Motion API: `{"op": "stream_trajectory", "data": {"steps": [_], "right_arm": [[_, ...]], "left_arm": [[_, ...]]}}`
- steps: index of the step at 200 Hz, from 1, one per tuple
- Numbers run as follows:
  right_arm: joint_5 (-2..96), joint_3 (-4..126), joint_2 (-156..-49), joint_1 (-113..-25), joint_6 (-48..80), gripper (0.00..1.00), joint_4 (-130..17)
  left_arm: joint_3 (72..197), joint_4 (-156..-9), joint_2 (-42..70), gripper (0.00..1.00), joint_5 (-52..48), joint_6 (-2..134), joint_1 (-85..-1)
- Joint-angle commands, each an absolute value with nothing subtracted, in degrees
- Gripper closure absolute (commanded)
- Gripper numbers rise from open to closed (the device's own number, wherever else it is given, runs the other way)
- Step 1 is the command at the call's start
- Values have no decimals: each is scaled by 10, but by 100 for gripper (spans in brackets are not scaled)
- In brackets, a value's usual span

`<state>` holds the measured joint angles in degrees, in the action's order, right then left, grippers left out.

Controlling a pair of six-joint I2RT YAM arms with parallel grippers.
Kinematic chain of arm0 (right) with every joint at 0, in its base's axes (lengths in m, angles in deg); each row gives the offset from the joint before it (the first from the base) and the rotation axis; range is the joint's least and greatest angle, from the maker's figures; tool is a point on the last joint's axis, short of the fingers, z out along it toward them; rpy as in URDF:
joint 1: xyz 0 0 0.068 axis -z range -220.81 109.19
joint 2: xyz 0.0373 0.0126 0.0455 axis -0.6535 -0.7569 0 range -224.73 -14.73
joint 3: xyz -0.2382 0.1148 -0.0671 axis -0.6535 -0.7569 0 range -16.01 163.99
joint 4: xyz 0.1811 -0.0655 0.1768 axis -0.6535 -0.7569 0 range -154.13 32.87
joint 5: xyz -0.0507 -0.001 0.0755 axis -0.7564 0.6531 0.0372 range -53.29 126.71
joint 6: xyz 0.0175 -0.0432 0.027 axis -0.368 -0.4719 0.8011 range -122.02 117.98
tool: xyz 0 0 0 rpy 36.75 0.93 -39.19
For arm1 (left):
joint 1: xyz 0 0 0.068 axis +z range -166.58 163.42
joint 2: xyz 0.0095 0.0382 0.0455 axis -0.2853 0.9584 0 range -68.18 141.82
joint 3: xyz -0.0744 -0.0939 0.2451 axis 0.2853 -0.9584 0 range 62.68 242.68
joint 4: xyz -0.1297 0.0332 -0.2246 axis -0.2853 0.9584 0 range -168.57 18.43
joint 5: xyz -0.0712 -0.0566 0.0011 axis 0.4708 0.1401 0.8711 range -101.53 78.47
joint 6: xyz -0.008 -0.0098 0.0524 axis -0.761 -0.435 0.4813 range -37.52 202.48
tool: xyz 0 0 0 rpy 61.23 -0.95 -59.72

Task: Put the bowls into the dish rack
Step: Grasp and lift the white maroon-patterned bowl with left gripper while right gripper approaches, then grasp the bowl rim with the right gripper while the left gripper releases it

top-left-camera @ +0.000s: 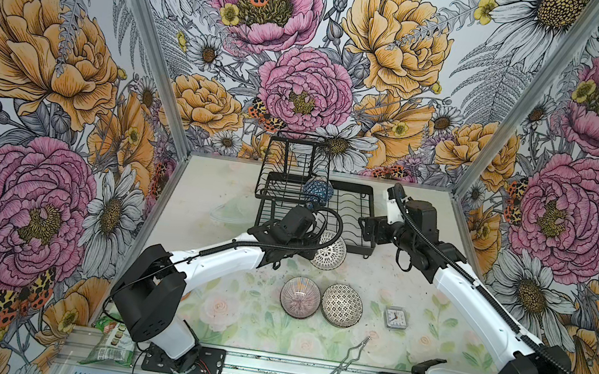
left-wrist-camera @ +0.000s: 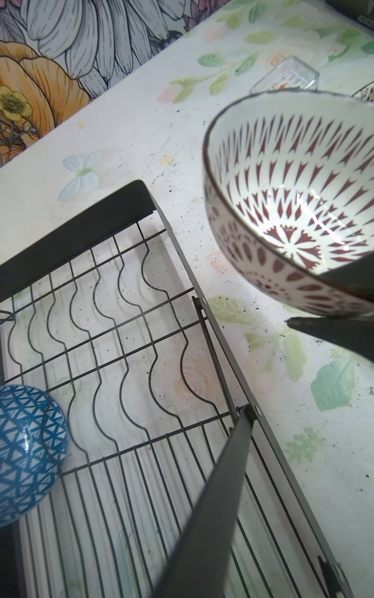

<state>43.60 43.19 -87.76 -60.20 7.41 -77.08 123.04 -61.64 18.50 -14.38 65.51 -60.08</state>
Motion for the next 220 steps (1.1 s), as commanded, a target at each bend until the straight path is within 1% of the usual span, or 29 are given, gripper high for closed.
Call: {"op": "stream_trajectory", "data": {"steps": [1,51,58,83,110,156,182,220], "right_arm": [[471,415,-849,-600,102,1,-782],[545,394,-805,-605,115,1,-781],[554,392,-799,-608,114,1,-781],[565,387,-782,-623,116,0,-777],[550,384,-793,-646,136,1,-769],[484,384,-842,-669,189,4,-726],[477,396,-868,-672,204,9,-716],[470,393,-875,-674,218,23,-712]], "left_arm": [[1213,-670,149,100,-187,659,-612],[1184,-750,132,100,-231,627,-619],[1182,-760,134,100,-251,625,-619],[1182,-785,140,100,-257,614,-621],[1183,-809,143,100,-264,609,-629],[1178,-849,148,100,-271,605,-643],[1176,-866,151,100,-272,602,-647],[1176,-880,158,100,-273,602,-655]]}}
